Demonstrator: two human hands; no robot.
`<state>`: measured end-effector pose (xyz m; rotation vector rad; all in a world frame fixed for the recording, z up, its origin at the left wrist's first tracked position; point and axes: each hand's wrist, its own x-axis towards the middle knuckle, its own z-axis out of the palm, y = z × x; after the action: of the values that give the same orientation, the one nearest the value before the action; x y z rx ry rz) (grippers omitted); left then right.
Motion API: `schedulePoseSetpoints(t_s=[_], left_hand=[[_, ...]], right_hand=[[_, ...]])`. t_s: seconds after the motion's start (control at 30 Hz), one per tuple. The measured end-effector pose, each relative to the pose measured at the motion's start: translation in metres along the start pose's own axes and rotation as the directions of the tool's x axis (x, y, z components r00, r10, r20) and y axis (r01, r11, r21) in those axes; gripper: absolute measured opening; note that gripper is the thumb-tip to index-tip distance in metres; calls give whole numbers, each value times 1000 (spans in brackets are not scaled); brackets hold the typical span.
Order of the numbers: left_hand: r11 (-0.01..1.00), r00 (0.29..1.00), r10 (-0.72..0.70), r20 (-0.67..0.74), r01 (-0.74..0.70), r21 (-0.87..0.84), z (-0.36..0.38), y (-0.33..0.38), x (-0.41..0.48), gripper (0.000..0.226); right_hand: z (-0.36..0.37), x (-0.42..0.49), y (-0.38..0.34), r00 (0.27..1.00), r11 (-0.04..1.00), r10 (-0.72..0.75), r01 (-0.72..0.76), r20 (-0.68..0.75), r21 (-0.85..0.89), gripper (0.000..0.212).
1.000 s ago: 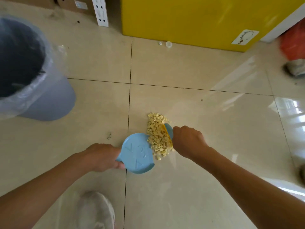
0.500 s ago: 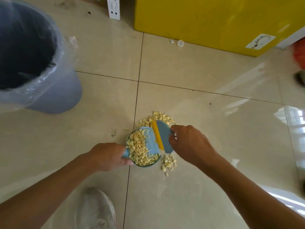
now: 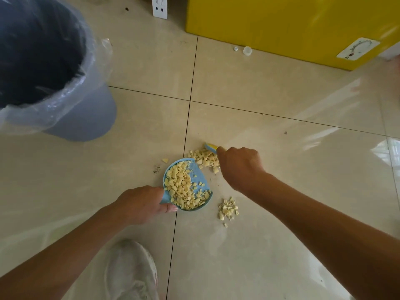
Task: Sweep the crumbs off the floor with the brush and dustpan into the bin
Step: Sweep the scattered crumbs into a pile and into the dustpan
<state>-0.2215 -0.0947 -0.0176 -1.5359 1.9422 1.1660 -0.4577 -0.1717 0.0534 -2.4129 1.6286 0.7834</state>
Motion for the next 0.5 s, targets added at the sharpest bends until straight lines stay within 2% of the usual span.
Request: schedulePoseSetpoints(t_s=[0.1, 0.33, 0.43, 0.5], left_hand=[[999, 1000, 9, -11, -9, -41, -2, 9, 6, 50], [993, 1000, 8, -1, -8, -114, -6, 19, 6, 48], [994, 997, 12, -70, -20, -106, 4, 12, 6, 47], [994, 994, 5, -112, -18, -107, 10, 7, 3, 56]], right_hand=[[0, -18, -20, 998, 997, -52, 50, 34, 52, 26], [0, -48, -45, 994, 982, -106, 104, 7, 157, 32], [-6, -59, -45, 995, 975, -104, 104, -12, 196, 27], [-13, -64, -38, 995, 972, -91, 97, -39, 213, 25]])
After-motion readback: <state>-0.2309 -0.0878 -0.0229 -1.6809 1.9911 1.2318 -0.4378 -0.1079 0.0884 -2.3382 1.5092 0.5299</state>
